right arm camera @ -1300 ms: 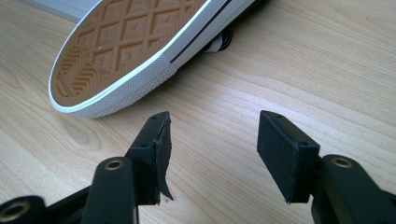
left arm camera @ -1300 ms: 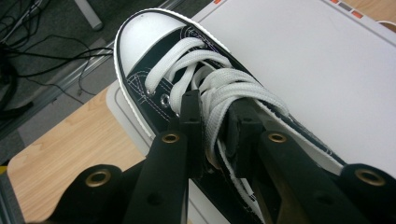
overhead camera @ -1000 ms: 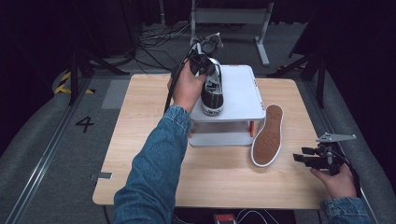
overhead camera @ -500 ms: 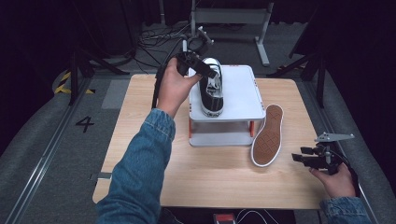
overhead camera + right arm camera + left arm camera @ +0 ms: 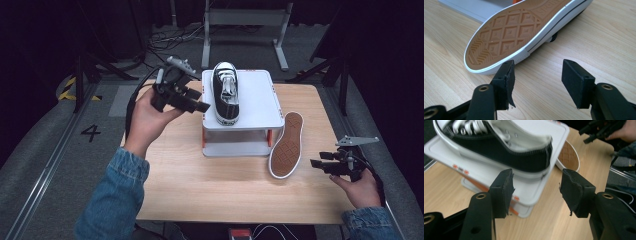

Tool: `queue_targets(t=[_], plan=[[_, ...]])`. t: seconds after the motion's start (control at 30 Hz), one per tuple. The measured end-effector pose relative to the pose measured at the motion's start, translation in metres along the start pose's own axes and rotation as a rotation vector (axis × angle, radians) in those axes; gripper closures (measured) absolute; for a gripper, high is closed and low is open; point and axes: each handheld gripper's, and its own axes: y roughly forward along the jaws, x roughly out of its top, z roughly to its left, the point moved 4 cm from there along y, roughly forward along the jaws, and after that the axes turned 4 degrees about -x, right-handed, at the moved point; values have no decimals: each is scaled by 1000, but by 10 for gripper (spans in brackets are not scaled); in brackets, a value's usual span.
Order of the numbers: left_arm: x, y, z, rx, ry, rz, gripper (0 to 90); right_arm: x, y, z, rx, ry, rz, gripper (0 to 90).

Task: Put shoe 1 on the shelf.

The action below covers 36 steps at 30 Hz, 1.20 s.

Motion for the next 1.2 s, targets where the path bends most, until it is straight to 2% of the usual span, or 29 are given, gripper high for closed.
queue_targets(t=[0.03, 0.07, 0.1, 0.13, 0.17, 0.2, 0.23, 0.27, 0.3, 0.37, 0.43, 0.5, 0.53, 0.6, 0.7, 0.73, 0.77, 0.83, 0.87, 0.9, 0.97, 1.03, 1.1, 1.2], plan=[[0, 0, 0, 0, 0, 0, 438, 0, 0, 0, 0, 0, 0, 452], [-14, -1, -4, -12, -8, -9, 428, 3, 2, 1, 2, -14, 0, 457], [-21, 0, -6, -21, -6, -14, 423, 4, 2, 2, 5, -7, 3, 462], [-21, 0, -6, -21, -6, -14, 416, 6, 3, 1, 4, -4, 2, 465], [-35, 4, -8, -30, -24, -14, 417, 8, 3, 1, 7, 11, 1, 467], [-43, 6, -9, -37, -38, -7, 421, 10, 3, 0, 16, 21, 6, 476], [-50, 8, -10, -39, -43, 0, 429, 12, 3, 0, 23, 21, 11, 488], [-50, 8, -10, -39, -43, 0, 432, 14, 3, 0, 17, 17, 16, 509], [-64, 12, -11, -34, -49, -4, 435, 16, 3, -1, 7, 10, 18, 521], [-77, 16, -12, -42, -49, -32, 434, 20, 4, -3, 4, 9, 33, 537], [-86, 19, -12, -57, -44, -72, 420, 24, 7, -5, 11, 29, 55, 538], [-96, 24, -12, -63, -50, -88, 401, 27, 11, -5, 13, 28, 64, 550], [-96, 24, -12, -63, -50, -88, 403, 27, 11, -5, 13, 28, 64, 550], [-109, 31, -12, -55, -71, -81, 402, 30, 17, -3, 41, 33, 74, 586], [-116, 34, -12, -40, -83, -84, 395, 33, 20, -1, 43, 49, 72, 688], [-125, 40, -9, -21, -114, -105, 394, 35, 21, -1, 45, 60, 72, 720], [-125, 40, -9, -21, -114, -105, 389, 35, 23, 0, 49, 57, 74, 753], [-136, 49, -3, 22, -139, -58, 375, 37, 27, 4, 49, 40, 96, 783], [-136, 49, -3, 22, -139, -58, 375, 37, 27, 4, 49, 40, 96, 783], [-140, 51, 0, 41, -138, -44, 375, 38, 28, 5, 53, 39, 98, 790], [-146, 55, 4, 48, -157, -32, 369, 40, 31, 10, 48, 20, 87, 793], [-153, 61, 10, 72, -174, 5, 360, 44, 34, 15, 20, -8, 71, 812], [-156, 65, 12, 79, -174, 23, 354, 46, 38, 19, 21, -10, 69, 820], [-157, 68, 13, 74, -174, 26, 347, 47, 42, 21, 14, -18, 75, 825]])
